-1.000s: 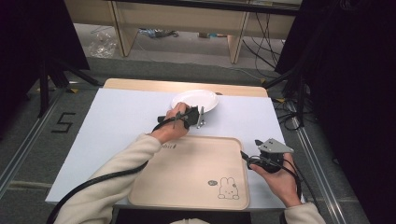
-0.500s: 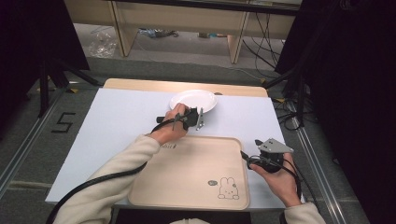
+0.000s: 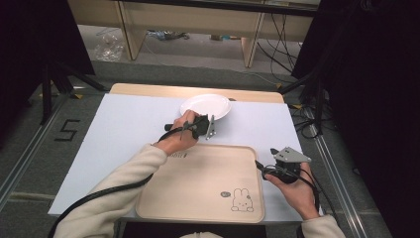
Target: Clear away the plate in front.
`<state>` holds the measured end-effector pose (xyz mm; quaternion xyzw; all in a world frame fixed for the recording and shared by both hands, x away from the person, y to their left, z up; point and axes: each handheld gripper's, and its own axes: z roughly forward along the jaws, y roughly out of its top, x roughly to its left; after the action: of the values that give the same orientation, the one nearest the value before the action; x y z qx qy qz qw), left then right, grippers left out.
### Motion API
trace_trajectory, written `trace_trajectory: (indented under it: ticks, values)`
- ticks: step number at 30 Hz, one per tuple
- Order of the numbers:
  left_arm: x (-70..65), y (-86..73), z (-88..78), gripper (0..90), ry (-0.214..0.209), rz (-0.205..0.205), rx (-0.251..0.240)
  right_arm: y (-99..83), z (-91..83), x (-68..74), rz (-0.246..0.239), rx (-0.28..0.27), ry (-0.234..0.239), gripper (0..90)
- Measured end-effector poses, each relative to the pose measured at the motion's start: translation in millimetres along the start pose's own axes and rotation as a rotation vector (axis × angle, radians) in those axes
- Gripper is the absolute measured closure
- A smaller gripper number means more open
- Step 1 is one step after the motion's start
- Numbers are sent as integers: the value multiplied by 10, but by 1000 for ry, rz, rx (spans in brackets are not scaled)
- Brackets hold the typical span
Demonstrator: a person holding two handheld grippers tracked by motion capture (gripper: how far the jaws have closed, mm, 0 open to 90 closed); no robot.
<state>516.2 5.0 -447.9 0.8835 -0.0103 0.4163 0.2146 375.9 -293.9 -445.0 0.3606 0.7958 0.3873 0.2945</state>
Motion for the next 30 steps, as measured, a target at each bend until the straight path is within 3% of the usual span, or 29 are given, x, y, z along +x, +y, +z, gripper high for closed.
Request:
trace_trajectory:
  ticks: [6,30]
  values:
    - [18,-6,-109,880,7,33,-1,1,0,1,0,1,-2,291]
    - [-57,-33,-438,880,22,31,-60,7,-12,-2,4,-9,-13,270]
